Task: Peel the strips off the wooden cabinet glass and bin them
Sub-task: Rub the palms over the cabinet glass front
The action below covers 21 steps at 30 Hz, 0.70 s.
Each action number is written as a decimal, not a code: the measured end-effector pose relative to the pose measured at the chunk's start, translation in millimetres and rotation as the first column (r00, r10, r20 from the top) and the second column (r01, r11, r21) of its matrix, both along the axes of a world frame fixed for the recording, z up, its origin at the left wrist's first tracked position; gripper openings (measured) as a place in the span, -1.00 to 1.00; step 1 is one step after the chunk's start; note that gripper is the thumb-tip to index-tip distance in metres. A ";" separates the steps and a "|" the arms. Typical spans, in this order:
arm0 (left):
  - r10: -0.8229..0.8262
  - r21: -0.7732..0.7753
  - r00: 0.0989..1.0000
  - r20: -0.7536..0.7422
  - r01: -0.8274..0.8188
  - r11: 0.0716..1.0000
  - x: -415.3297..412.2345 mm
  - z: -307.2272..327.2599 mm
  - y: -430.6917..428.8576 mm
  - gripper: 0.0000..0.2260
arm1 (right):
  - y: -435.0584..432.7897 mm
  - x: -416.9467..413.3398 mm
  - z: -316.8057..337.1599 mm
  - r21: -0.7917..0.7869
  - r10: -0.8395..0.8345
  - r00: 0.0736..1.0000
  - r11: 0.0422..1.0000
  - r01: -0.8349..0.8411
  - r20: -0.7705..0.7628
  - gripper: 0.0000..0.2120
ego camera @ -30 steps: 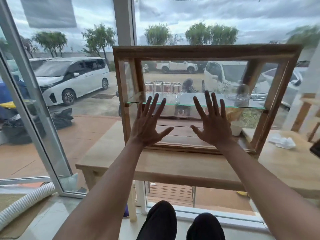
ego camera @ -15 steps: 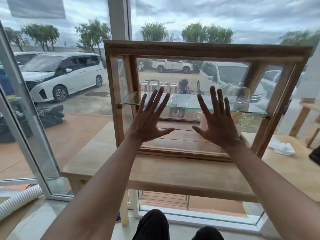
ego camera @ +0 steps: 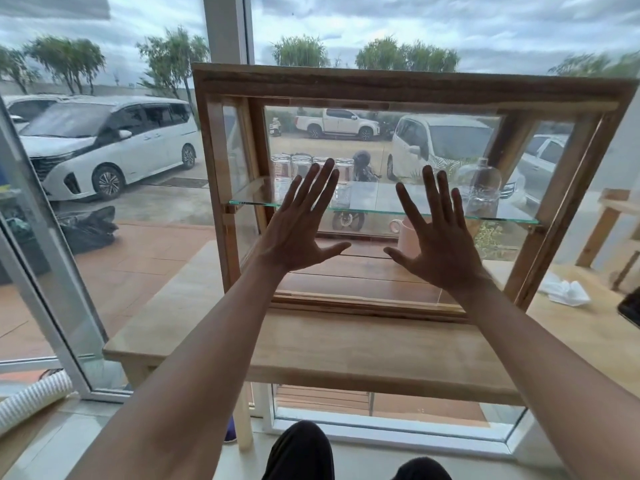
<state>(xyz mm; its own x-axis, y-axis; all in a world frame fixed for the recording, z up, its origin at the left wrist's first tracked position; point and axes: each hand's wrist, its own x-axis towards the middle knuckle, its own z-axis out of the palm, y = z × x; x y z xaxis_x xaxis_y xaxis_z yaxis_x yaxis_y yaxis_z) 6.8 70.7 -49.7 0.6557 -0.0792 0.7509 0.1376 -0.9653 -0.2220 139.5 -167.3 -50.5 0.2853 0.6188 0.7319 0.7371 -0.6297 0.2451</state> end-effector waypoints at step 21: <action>0.016 0.054 1.000 0.013 -0.017 0.998 -6.7 6.9 16.5 -0.08 | 8.8 -6.0 0.8 -0.037 -0.041 0.999 0.999 0.040 0.000 0.01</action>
<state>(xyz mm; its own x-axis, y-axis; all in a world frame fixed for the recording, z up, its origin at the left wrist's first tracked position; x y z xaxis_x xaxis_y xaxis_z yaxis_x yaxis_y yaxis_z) 0.2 87.2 -42.7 0.6482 -0.1089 0.7537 0.1566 -0.9495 -0.2719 133.6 -158.5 -49.7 0.3110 0.6332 0.7088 0.7113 -0.6497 0.2683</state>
